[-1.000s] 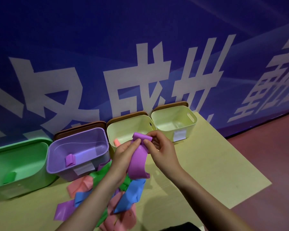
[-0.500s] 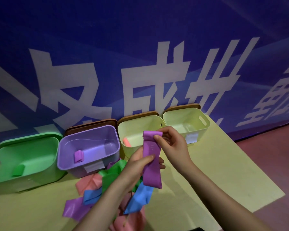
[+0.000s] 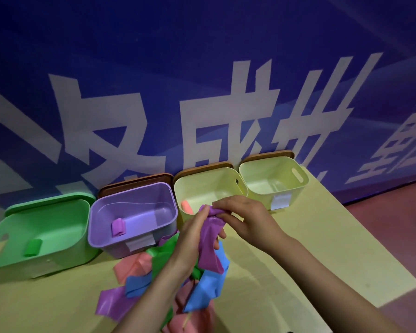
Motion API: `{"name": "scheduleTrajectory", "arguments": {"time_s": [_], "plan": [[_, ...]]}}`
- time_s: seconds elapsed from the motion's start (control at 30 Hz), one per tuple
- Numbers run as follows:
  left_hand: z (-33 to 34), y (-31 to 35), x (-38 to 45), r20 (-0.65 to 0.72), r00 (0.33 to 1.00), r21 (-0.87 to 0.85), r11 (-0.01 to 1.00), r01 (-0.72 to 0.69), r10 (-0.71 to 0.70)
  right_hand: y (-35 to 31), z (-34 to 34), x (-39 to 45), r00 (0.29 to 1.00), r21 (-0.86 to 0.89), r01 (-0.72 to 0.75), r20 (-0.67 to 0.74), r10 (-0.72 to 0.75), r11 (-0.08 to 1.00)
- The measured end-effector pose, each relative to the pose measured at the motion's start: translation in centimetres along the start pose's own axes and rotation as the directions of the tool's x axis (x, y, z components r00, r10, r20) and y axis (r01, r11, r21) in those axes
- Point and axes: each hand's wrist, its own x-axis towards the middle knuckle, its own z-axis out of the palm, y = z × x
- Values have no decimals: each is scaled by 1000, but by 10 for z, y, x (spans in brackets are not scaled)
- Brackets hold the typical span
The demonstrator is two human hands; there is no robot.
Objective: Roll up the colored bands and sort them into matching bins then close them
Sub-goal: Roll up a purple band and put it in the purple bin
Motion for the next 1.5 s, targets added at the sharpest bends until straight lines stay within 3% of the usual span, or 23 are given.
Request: {"name": "scheduleTrajectory", "arguments": {"time_s": [0.2, 0.33, 0.43, 0.63, 0.8, 0.93, 1.03, 1.13, 1.2, 1.33, 1.5], "plan": [[8, -4, 1, -33, 999, -51, 999, 6, -8, 2, -12, -12, 990, 197, -141, 46, 135, 970], [14, 0, 3, 29, 999, -16, 1000, -24, 24, -8, -10, -13, 896, 544, -390, 38, 443, 743], [17, 3, 8, 13, 997, 46, 996, -74, 74, -10, -9, -7, 849, 551, -473, 77, 523, 687], [26, -1, 7, -41, 983, 290, 944, -161, 180, -9, -12, -8, 847, 571, -449, 27, 531, 687], [35, -4, 4, -93, 946, 375, 891, -255, 310, -12, -4, -13, 863, 487, -381, -118, 492, 786], [38, -1, -4, -99, 974, 248, 953, -173, 203, -12, -7, -17, 830, 523, -389, -158, 535, 758], [41, 0, -8, -155, 985, 143, 988, -50, 73, -16, -11, -18, 805, 648, -379, -122, 581, 661], [42, 1, -11, -55, 998, 16, 999, 41, -40, -17, -12, -18, 789, 713, -367, -102, 606, 598], [44, 1, -13, 13, 999, 25, 999, 36, -36, -17, -11, -18, 784, 728, -357, -107, 612, 585], [48, 2, -14, -87, 996, 133, 991, 5, 6, -17, -8, -19, 749, 777, -327, -135, 649, 538], [50, 17, -21, -131, 991, 196, 981, -15, 41, -21, -7, -22, 803, 677, -300, -201, 561, 672]]}}
